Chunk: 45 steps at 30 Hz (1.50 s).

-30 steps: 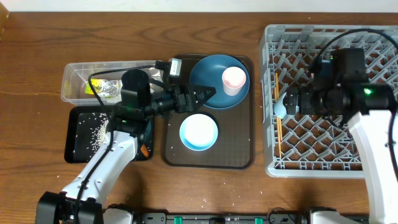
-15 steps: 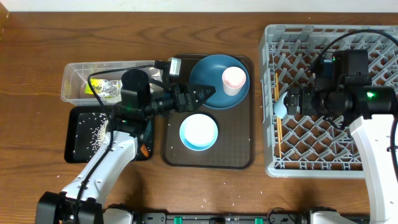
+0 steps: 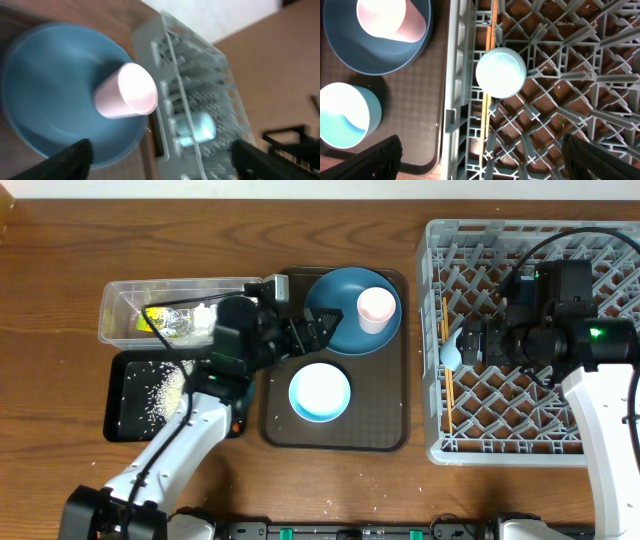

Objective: Sort waste into correct bins and load items into the dishwasher rack
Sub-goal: 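Move the left gripper to the pink cup and grasp its rim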

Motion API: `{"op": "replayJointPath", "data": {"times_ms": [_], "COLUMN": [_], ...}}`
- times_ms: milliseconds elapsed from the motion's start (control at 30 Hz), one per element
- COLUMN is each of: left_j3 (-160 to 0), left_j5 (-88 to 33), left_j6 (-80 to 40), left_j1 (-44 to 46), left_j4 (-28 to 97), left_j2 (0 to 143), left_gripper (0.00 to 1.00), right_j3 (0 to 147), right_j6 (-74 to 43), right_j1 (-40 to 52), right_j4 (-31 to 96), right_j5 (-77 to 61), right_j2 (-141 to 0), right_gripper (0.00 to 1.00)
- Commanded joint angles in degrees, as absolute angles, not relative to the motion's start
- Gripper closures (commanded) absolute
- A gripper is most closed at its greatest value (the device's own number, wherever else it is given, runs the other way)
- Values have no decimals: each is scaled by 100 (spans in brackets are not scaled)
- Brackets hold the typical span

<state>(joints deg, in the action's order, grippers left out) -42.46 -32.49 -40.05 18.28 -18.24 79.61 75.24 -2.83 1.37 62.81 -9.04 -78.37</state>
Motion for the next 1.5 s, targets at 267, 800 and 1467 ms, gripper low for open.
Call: {"op": "replayJointPath", "data": {"times_ms": [267, 800, 1467], "left_j3": [-4233, -4794, -4792], "left_j5": [-808, -1149, -32], "left_j6": [-4171, -4394, -4311], "left_j1": [2821, 2926, 3319], "left_j4": [-2749, -3489, -3227], "left_j2": [8792, 10261, 10294], "left_gripper": [23, 24, 38], "right_j3": [7594, 7594, 7594], "right_j6": [-360, -360, -360], "right_j1": [115, 115, 115], "right_j4": [6281, 6281, 6283], "right_j5": [-943, -943, -943], "right_j2": [-7839, -7839, -7839], "right_gripper": [1, 1, 1]}}
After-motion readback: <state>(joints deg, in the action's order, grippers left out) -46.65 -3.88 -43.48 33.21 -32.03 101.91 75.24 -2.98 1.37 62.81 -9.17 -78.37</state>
